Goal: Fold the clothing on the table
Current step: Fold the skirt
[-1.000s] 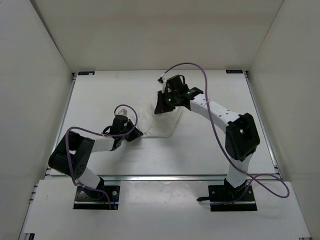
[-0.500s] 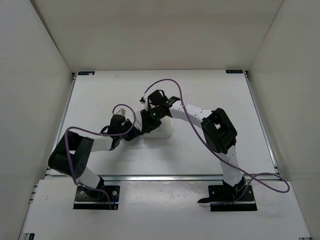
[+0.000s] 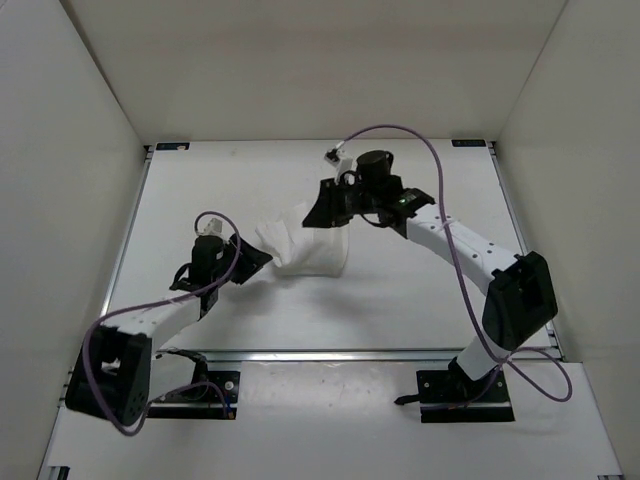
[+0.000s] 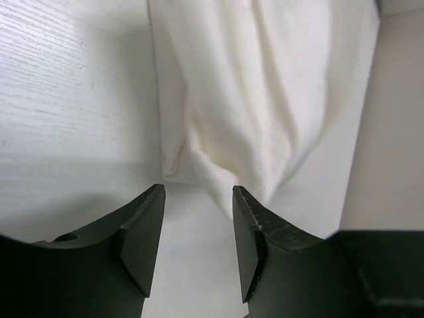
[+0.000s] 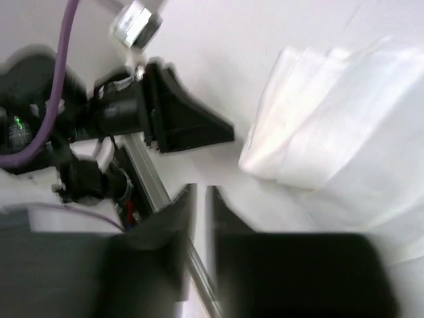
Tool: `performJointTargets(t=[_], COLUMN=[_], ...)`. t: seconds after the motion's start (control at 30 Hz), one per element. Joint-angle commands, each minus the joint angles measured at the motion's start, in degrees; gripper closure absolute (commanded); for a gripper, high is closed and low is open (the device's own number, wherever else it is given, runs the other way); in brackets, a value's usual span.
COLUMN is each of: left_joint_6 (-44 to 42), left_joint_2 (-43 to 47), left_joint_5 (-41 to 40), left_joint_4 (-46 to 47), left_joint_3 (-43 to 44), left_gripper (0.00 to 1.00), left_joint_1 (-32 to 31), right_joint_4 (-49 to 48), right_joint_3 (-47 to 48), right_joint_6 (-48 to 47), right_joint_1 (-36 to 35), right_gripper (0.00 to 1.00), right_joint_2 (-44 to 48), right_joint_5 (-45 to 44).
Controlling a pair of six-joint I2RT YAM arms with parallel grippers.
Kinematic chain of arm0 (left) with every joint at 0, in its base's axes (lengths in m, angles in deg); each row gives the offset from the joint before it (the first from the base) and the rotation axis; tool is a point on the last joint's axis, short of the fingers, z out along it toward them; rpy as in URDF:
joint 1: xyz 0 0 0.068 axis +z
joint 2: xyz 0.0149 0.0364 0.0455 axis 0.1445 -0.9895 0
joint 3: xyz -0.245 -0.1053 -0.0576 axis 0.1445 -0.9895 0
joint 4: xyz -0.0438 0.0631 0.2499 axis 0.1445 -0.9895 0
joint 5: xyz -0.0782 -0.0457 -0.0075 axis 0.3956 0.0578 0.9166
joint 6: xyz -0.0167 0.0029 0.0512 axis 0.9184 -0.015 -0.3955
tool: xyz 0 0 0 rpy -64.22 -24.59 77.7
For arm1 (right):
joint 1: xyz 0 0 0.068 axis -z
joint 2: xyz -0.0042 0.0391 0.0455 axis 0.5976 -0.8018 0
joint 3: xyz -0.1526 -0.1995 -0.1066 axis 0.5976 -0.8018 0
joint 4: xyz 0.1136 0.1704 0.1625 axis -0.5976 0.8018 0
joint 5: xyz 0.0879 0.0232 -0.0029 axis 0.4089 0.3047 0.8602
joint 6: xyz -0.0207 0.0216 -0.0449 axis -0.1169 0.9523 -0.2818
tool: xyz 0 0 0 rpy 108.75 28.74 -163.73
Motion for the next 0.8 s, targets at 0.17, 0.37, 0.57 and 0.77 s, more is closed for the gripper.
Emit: performJointTargets(t=[0.17, 0.37, 0.57, 0.77], left_joint_6=[-1.59, -1.42, -5.89, -13.36], left_joint_2=[17.22, 21.44, 24.25, 24.96], left_joint_5=[-4.01, -3.04, -3.75, -1.03], left_joint_4=[-13.31, -15.94, -22.70, -27.10], left_joint_3=[0.06, 1.55, 6.82, 13.14], left_gripper=[0.44, 0.43, 0.40, 0.20], left_joint_1=[1.82, 0.95, 1.03, 2.00], right_joint_4=[-17.15, -31.13, -29.04, -23.24], right_joint_3=[-3.31, -5.51, 3.87, 2.67], right_joint_6=[6.24, 18.25, 25.32, 20.68], right_joint_1=[2.53, 0.67, 2.60, 2.61], right_gripper=[1.00, 1.00, 1.00, 0.99], right_joint_2=[-9.55, -26.13, -36.27, -20.24], right_joint_5=[11.30, 7.29, 7.00, 7.54])
